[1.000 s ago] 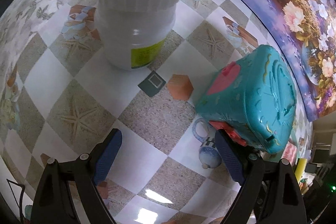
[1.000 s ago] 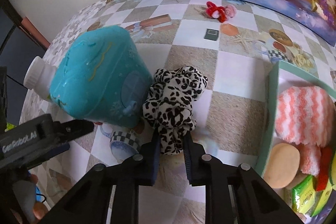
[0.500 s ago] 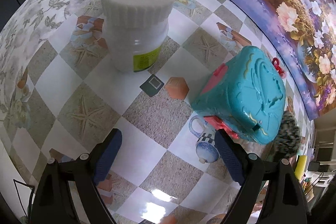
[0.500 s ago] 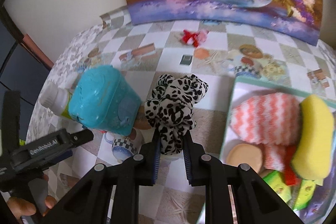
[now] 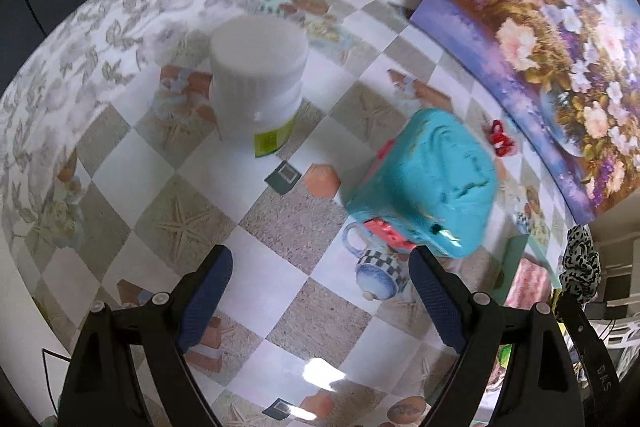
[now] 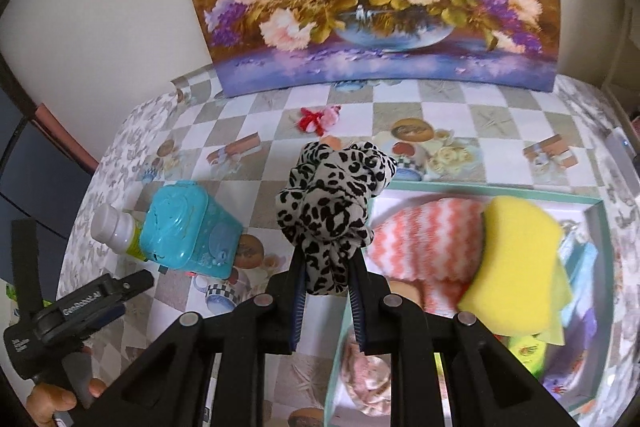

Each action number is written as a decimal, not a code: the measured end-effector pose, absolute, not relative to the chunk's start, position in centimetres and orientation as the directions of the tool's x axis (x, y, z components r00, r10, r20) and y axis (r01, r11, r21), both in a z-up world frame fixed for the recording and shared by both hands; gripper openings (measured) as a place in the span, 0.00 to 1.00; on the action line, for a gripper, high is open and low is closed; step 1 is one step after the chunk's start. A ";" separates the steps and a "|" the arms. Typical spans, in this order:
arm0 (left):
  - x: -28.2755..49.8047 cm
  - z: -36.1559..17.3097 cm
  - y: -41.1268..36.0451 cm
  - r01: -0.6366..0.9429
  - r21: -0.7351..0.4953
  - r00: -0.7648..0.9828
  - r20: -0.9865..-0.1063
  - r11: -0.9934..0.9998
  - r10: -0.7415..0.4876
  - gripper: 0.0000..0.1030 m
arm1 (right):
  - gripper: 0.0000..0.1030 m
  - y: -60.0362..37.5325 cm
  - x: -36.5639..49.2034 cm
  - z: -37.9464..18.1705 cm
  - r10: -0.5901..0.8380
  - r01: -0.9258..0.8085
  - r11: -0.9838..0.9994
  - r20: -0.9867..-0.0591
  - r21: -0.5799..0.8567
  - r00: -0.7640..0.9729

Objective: Organize soft objects
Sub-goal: 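Lift the scrunchie with the right tool while the left tool grasps the red bow, then carry the scrunchie and red bow over the white tray with both tools, then open the right tool to drop the scrunchie while the left tool releases the bow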

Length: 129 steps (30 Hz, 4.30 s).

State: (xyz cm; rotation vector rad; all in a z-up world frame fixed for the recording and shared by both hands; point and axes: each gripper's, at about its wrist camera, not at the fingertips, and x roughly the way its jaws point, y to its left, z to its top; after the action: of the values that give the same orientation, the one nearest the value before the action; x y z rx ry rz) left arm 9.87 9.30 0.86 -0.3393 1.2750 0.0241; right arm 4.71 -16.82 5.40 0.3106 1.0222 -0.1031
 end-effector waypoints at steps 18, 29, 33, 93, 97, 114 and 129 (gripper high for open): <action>13.1 6.7 -0.5 0.118 -0.181 0.390 -0.896 0.976 -0.213 0.87 | 0.20 -21.0 5.1 6.5 0.031 0.265 0.940 -0.827 0.215 0.561; 19.2 3.9 -9.4 0.279 -0.117 0.313 -0.927 0.953 -0.206 0.67 | 0.20 -24.7 6.8 6.6 -0.030 0.306 0.935 -0.819 0.180 0.573; 21.7 1.6 -11.3 0.295 -0.105 0.302 -0.933 0.950 -0.197 0.65 | 0.20 -26.1 7.2 6.0 -0.049 0.319 0.933 -0.821 0.165 0.568; 0.8 3.1 -10.5 0.440 -0.428 0.142 -0.835 0.789 -0.532 0.32 | 0.21 -26.5 -8.4 5.0 -0.116 0.439 0.889 -0.863 0.132 0.492; -1.1 2.2 -11.2 0.461 -0.422 0.110 -0.846 0.781 -0.522 0.32 | 0.21 -26.5 -9.7 4.3 -0.119 0.449 0.885 -0.871 0.125 0.476; -1.1 -0.4 -13.9 0.485 -0.402 0.015 -0.884 0.777 -0.467 0.38 | 0.24 -27.6 -8.9 -1.5 -0.031 0.465 0.876 -0.946 0.129 0.322; -0.4 1.9 -11.1 0.436 -0.373 0.104 -0.883 0.819 -0.458 0.51 | 0.43 -27.1 -9.0 0.0 -0.091 0.454 0.888 -0.943 0.069 0.320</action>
State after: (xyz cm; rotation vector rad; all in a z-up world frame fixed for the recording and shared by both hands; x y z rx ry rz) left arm -0.44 -11.05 1.93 -0.0200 1.3099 -0.6592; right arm -9.01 -27.07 0.00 0.3505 1.1977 -0.3678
